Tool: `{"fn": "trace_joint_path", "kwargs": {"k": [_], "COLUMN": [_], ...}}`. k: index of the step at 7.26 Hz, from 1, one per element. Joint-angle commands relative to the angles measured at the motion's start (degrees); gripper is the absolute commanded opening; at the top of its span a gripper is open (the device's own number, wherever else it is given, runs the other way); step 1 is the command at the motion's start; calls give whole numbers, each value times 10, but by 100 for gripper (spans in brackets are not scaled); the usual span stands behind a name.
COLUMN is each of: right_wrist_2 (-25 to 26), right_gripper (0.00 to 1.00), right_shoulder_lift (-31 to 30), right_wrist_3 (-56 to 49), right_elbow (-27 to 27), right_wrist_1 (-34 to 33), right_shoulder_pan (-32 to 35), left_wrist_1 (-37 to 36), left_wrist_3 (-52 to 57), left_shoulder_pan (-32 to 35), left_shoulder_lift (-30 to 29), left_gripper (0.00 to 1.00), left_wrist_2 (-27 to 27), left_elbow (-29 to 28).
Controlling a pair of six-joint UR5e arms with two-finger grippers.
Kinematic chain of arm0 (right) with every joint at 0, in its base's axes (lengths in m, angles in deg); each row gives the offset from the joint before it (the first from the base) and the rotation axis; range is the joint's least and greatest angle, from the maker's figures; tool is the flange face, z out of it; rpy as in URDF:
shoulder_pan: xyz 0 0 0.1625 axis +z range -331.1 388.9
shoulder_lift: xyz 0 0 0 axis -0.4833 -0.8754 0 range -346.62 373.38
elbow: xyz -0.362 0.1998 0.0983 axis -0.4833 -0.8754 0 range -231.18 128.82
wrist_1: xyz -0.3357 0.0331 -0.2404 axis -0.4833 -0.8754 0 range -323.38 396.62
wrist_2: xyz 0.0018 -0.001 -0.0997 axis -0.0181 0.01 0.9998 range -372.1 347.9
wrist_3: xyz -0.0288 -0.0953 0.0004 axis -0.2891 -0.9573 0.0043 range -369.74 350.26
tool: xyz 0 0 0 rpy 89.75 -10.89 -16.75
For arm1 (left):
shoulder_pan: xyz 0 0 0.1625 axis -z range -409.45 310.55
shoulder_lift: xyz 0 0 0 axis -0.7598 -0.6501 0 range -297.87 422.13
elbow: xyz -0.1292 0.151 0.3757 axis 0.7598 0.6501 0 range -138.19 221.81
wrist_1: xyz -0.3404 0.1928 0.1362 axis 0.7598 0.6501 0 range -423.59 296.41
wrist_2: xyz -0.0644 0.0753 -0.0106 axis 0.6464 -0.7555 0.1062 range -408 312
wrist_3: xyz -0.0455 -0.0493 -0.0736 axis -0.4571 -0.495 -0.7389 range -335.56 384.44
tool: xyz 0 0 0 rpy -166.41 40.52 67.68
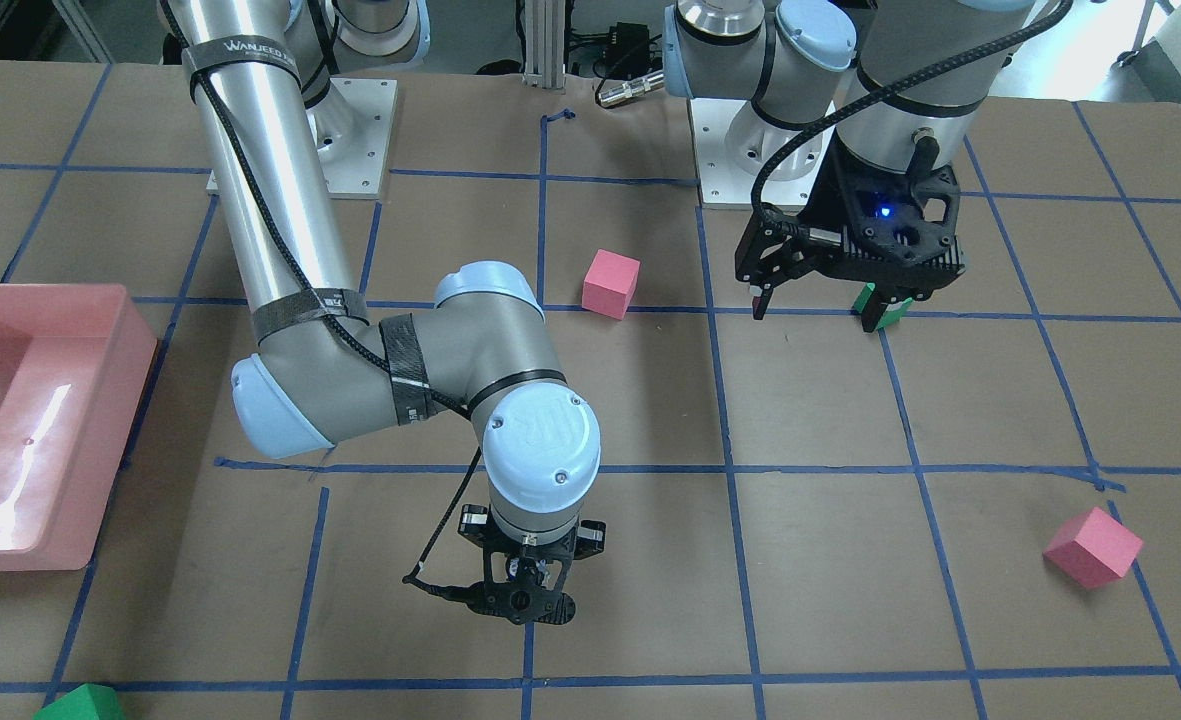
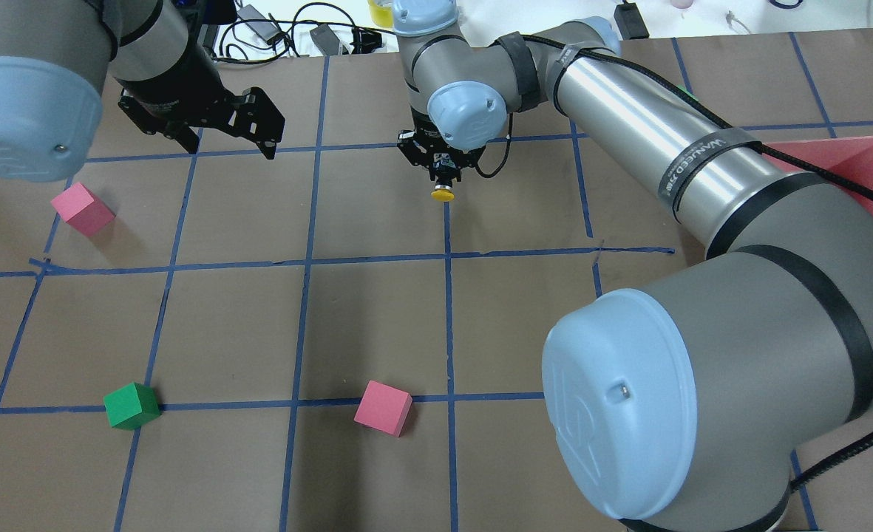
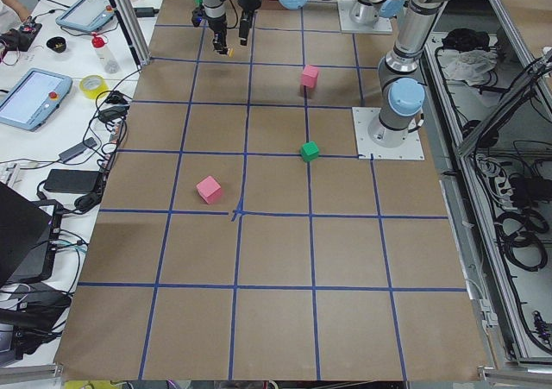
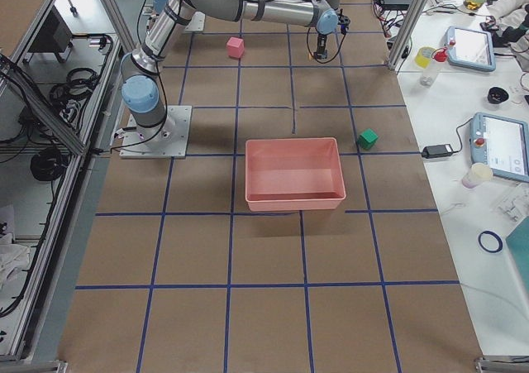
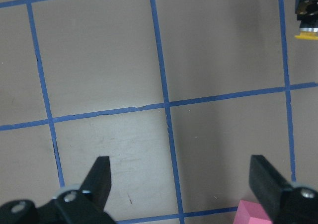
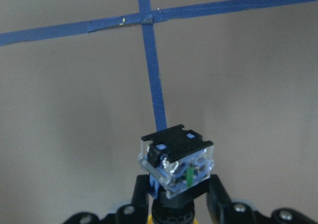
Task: Align button upright
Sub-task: 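Lower the button onto the table and open the right gripper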
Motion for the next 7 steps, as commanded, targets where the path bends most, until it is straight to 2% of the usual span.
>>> {"fn": "trace_joint_path", "kwargs": {"k": [1, 7], "right_wrist_2": [1, 13], "right_gripper": [0, 0], "right_shoulder_lift": [7, 5], "right_wrist_3": [-24, -21], "right_elbow": [3, 30], "right_wrist_1": [-5, -6], "right_shoulder_pan": [9, 12], "left_wrist_1": [0, 0], "left_wrist_3": [0, 0], "left_shoulder_pan": [0, 0], "left_shoulder_lift": [0, 0], "left_gripper": [100, 100], "left_wrist_2": [0, 0], "left_elbow": [0, 0]}}
